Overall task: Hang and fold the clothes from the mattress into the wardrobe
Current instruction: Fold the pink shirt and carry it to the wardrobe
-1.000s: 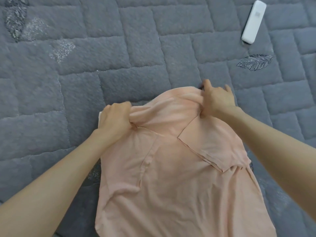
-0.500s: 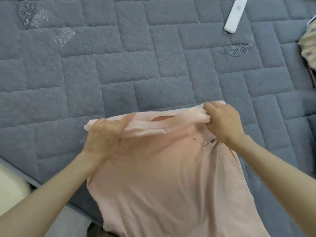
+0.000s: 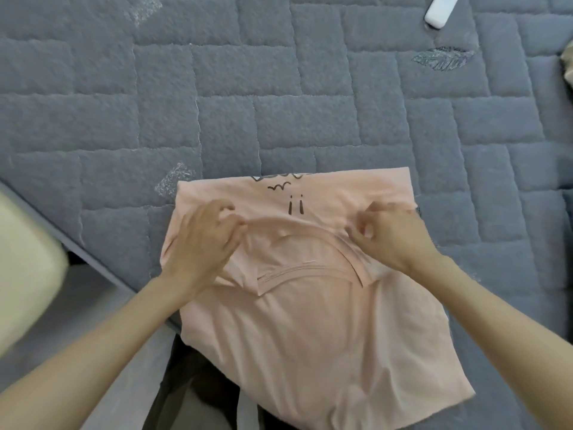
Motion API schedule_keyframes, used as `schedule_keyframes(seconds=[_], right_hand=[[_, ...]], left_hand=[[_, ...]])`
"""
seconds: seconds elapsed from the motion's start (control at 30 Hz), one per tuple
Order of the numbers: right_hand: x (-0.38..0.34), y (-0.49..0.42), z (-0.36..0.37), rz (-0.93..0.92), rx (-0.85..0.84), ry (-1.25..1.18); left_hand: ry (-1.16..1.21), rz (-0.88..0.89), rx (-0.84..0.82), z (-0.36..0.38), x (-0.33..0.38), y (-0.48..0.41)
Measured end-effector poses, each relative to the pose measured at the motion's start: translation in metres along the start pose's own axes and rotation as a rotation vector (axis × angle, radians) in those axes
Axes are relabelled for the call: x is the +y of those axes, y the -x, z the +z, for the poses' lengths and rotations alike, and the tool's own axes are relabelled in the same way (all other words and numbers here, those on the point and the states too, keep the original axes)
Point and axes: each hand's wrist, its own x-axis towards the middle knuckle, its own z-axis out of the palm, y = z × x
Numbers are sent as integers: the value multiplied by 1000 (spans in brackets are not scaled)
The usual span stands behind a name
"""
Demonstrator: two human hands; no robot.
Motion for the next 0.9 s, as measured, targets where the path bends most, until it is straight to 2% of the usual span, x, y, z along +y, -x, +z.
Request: schedule_keyframes(seconds=[0.07, 0.13, 0.23, 0.33, 0.4, 0.47, 0.57, 0.7, 0.8, 0.9], right_hand=[[-12, -19, -5, -32, 105, -66], [-15, -42, -8, 6, 13, -68], [-14, -70, -3, 194, -97, -77], [-16, -81, 5, 366, -89, -205], [-15, -85, 5, 345, -87, -153], [-15, -88, -1, 316, -98, -133], [-18, -94, -14, 287, -58, -212], [-31, -116, -38, 271, 110, -286], [-44, -154, -64, 268, 227, -315], [-61, -187, -91, 270, 391, -388]], left_hand=[[3, -76, -19, -2, -1, -22], [-3, -136, -125, -1, -6, -40], [-102, -212, -257, 3, -14, -60], [-176, -239, -310, -1, -26, -71], [-158, -247, -378, -8, -34, -76], [-241, -213, -427, -14, -39, -79], [-395, -131, -344, -22, -46, -84], [-444, -66, -133, -48, -74, -123], [-537, -116, -79, -76, -89, -167], [-500, -149, 72, -100, -101, -203]])
